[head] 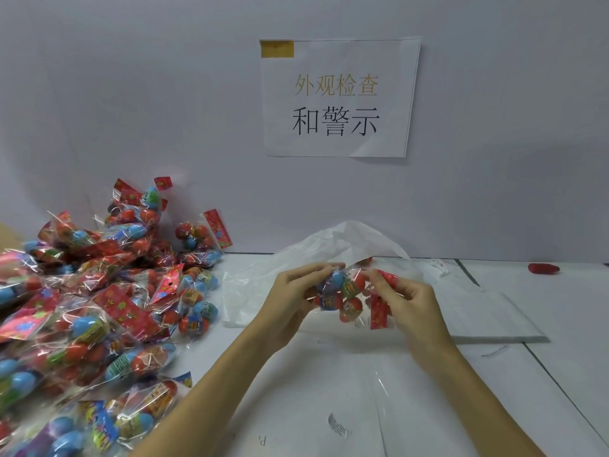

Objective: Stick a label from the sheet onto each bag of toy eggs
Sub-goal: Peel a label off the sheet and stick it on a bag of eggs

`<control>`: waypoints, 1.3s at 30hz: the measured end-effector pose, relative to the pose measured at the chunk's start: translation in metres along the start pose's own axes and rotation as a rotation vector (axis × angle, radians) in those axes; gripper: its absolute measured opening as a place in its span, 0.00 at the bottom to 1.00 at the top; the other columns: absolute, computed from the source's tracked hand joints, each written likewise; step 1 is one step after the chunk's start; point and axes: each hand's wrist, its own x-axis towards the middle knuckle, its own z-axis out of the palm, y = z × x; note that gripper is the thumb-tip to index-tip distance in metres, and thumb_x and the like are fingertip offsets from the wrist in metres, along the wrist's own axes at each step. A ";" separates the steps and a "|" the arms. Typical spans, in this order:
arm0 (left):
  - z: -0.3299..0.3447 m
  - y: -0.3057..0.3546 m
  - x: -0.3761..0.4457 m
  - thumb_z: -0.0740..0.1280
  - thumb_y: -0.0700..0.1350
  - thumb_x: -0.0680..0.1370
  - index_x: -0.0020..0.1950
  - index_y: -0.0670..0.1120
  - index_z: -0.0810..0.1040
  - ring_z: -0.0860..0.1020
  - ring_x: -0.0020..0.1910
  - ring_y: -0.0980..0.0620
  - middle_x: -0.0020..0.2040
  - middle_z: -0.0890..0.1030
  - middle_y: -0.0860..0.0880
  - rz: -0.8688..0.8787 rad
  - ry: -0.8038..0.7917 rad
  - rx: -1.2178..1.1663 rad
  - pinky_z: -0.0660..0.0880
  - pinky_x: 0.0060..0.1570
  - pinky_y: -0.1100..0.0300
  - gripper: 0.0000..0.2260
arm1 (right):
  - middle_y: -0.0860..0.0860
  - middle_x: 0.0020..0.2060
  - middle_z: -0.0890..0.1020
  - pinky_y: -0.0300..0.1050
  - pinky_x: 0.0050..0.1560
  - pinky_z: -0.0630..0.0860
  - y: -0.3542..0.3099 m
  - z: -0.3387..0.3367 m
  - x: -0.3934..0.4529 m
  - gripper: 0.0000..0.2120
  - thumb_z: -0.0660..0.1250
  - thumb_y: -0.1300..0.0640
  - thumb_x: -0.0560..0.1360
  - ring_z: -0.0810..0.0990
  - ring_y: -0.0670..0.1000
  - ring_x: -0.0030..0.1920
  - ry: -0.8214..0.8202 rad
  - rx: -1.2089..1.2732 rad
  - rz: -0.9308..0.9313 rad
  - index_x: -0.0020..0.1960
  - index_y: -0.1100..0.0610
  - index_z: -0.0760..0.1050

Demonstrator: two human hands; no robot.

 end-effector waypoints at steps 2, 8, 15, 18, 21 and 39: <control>0.004 -0.002 0.000 0.69 0.51 0.80 0.62 0.47 0.87 0.83 0.63 0.44 0.61 0.85 0.44 -0.022 -0.012 -0.087 0.82 0.59 0.51 0.14 | 0.53 0.45 0.89 0.47 0.45 0.83 -0.001 -0.001 0.001 0.15 0.73 0.41 0.74 0.89 0.53 0.47 -0.045 0.098 0.061 0.49 0.51 0.89; 0.013 -0.008 0.000 0.65 0.49 0.85 0.59 0.45 0.87 0.85 0.57 0.43 0.57 0.87 0.43 -0.065 0.163 -0.138 0.84 0.53 0.52 0.13 | 0.48 0.53 0.85 0.42 0.48 0.85 0.006 -0.001 0.000 0.16 0.75 0.48 0.76 0.85 0.47 0.52 0.127 -0.215 -0.140 0.62 0.52 0.81; 0.016 -0.009 -0.003 0.67 0.51 0.83 0.60 0.36 0.84 0.86 0.57 0.42 0.56 0.86 0.39 -0.085 0.298 -0.343 0.83 0.47 0.57 0.18 | 0.46 0.45 0.77 0.36 0.43 0.76 0.015 0.009 -0.008 0.14 0.72 0.38 0.74 0.78 0.45 0.44 0.064 -0.600 -0.456 0.47 0.49 0.76; 0.020 -0.008 -0.003 0.73 0.45 0.79 0.62 0.32 0.81 0.85 0.57 0.41 0.58 0.84 0.35 -0.057 0.276 -0.349 0.84 0.47 0.56 0.19 | 0.46 0.48 0.75 0.37 0.41 0.77 0.017 0.009 -0.006 0.16 0.72 0.39 0.75 0.79 0.45 0.46 0.042 -0.601 -0.369 0.51 0.48 0.73; 0.023 -0.009 -0.002 0.72 0.35 0.78 0.66 0.35 0.78 0.83 0.61 0.38 0.63 0.81 0.33 -0.100 0.261 -0.312 0.84 0.55 0.49 0.17 | 0.47 0.52 0.76 0.32 0.42 0.80 0.017 0.007 -0.005 0.12 0.75 0.51 0.76 0.81 0.46 0.49 0.010 -0.547 -0.393 0.54 0.48 0.74; 0.021 -0.024 0.000 0.76 0.43 0.79 0.66 0.53 0.77 0.80 0.65 0.55 0.64 0.80 0.55 0.447 0.209 0.398 0.79 0.61 0.62 0.18 | 0.49 0.54 0.87 0.45 0.57 0.83 0.006 0.013 -0.010 0.14 0.72 0.51 0.79 0.87 0.50 0.54 -0.163 0.017 -0.081 0.62 0.54 0.77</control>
